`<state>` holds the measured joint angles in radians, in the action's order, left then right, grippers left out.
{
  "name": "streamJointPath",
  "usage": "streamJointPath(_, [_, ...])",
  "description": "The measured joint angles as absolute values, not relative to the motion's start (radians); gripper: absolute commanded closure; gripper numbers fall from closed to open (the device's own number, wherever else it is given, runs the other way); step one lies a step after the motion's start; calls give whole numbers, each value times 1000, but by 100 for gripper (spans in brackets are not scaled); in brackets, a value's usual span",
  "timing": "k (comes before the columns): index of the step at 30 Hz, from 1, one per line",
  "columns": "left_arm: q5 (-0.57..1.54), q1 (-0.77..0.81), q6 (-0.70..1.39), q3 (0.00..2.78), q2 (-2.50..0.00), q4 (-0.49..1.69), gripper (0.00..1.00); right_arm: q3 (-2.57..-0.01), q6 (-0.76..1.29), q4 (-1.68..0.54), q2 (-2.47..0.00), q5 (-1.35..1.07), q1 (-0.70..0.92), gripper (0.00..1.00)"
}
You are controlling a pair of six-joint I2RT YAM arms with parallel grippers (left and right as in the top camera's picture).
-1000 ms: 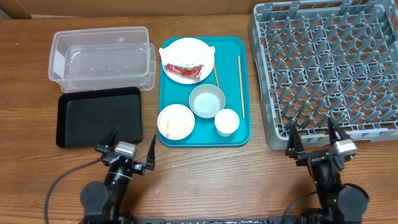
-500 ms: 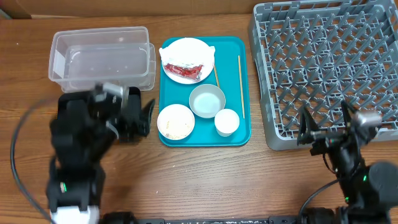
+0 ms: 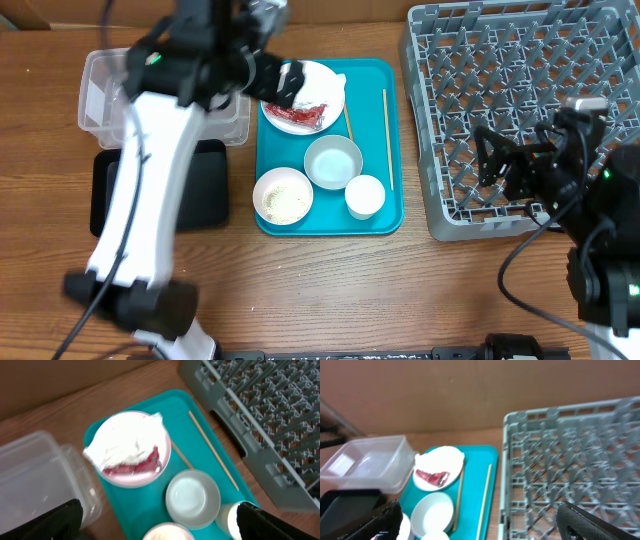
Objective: Sort waste into correct bins and load items into the dishwasher
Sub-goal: 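Reach the left gripper to the white plate and grasp the tissue and wrapper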
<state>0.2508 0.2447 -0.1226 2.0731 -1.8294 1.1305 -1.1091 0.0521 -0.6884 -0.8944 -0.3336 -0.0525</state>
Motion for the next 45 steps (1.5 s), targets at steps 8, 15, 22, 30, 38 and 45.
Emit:
streamJointPath(8, [267, 294, -47, 2105, -2063, 961, 1, -1110, 52, -764, -994, -429, -52, 0])
streamJointPath(15, [97, 294, 284, 2108, -2245, 915, 0, -1110, 52, -780, -1028, -449, -52, 0])
streamJointPath(22, [36, 294, 444, 2108, -2379, 912, 0, -1110, 52, -780, -1031, -456, -52, 0])
streamJointPath(30, [-2, 294, 503, 2119, -2466, 867, 5, -1110, 52, -780, -1031, -457, -52, 0])
streamJointPath(38, [-15, 293, 518, 2121, -2479, 860, 96, -1110, 52, -780, -1031, -457, -52, 0])
streamJointPath(45, [-12, 293, 516, 2174, -2489, 958, 96, -1110, 52, -779, -1031, -457, -52, 0])
